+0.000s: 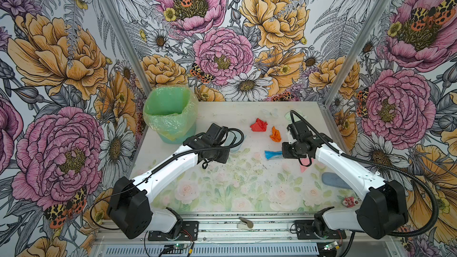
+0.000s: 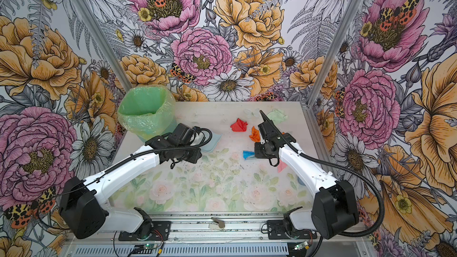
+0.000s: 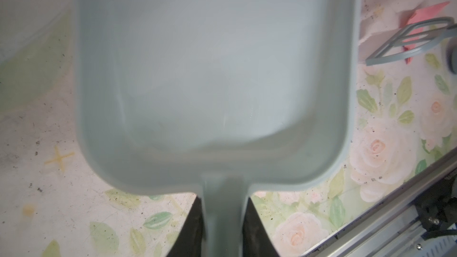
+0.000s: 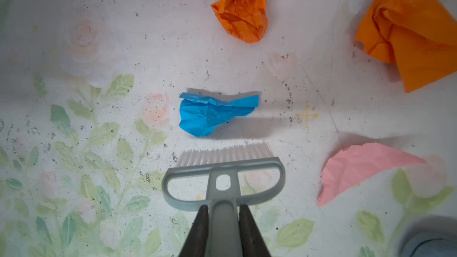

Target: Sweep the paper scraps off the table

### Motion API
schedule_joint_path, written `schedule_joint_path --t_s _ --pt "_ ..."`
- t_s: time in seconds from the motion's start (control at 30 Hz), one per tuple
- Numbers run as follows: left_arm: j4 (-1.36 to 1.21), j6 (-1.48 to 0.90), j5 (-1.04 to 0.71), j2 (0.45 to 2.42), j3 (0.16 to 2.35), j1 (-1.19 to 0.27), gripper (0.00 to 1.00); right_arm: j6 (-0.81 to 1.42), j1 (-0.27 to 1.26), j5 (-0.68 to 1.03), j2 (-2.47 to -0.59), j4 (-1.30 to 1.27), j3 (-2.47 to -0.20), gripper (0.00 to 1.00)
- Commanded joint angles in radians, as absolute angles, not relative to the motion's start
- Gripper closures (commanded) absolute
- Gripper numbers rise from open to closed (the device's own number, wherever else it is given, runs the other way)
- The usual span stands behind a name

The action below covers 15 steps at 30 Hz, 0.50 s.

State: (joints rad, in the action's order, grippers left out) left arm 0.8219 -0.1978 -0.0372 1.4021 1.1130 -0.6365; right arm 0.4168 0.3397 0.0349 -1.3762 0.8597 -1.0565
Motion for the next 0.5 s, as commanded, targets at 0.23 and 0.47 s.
schedule_joint_path --t_s 0.23,0.47 --pt "0.83 -0.205 -0.023 1.452 1.107 -0.7 0.87 0.427 0.345 -0.071 -1.506 0.745 -1.08 1.0" --pt "0.831 -0.215 -0.012 1.48 1.112 -0.71 0.87 0.407 0.345 -0.107 -1.558 0.72 -1.16 1.0"
